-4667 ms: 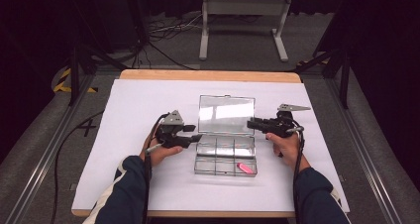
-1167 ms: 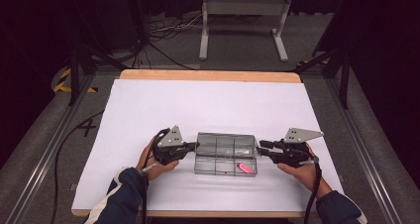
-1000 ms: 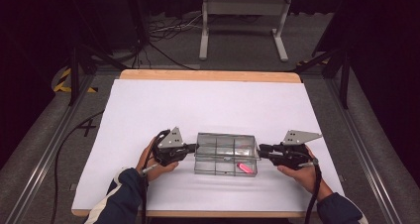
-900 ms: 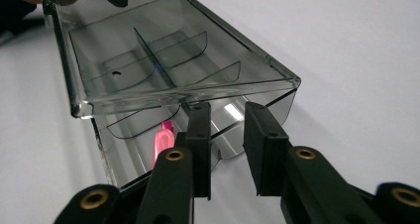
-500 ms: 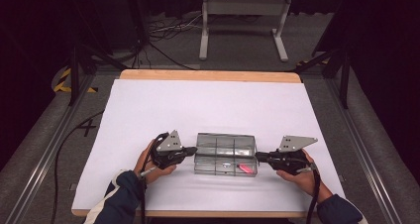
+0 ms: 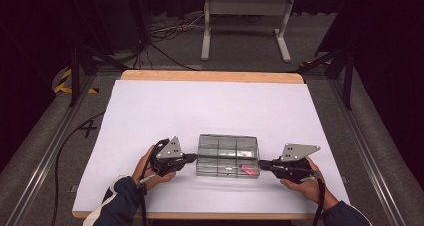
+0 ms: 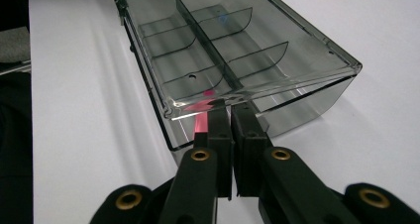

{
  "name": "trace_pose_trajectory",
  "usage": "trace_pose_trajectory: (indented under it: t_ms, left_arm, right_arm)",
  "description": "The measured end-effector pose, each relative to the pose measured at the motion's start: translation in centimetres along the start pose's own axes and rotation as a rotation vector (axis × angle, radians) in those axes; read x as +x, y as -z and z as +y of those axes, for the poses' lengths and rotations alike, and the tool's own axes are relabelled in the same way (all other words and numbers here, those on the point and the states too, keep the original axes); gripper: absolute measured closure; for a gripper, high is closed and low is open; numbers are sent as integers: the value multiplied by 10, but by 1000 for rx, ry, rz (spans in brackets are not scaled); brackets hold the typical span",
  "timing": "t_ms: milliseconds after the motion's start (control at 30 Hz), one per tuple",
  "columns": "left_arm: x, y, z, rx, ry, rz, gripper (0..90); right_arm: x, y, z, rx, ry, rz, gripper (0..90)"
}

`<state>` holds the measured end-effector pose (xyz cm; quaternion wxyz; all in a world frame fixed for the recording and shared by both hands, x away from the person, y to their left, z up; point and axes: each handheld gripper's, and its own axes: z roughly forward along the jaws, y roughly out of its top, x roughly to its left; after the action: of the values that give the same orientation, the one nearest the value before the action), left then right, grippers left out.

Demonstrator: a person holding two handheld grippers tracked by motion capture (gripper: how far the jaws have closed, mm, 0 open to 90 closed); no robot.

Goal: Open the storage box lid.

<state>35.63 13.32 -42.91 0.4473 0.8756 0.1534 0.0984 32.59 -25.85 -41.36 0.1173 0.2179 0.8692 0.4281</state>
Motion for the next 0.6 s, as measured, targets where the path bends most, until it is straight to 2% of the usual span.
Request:
trace_pose_trajectory:
  t_ms: [233,600]
  left_arm:
    - [-3,1,-6,4,21,-18,900]
    - [-9,1,-12,13,22,-34,900]
  right_arm:
    - [5,2,-3,14,13,3,887]
    - [11,3,-9,41,25,1,889]
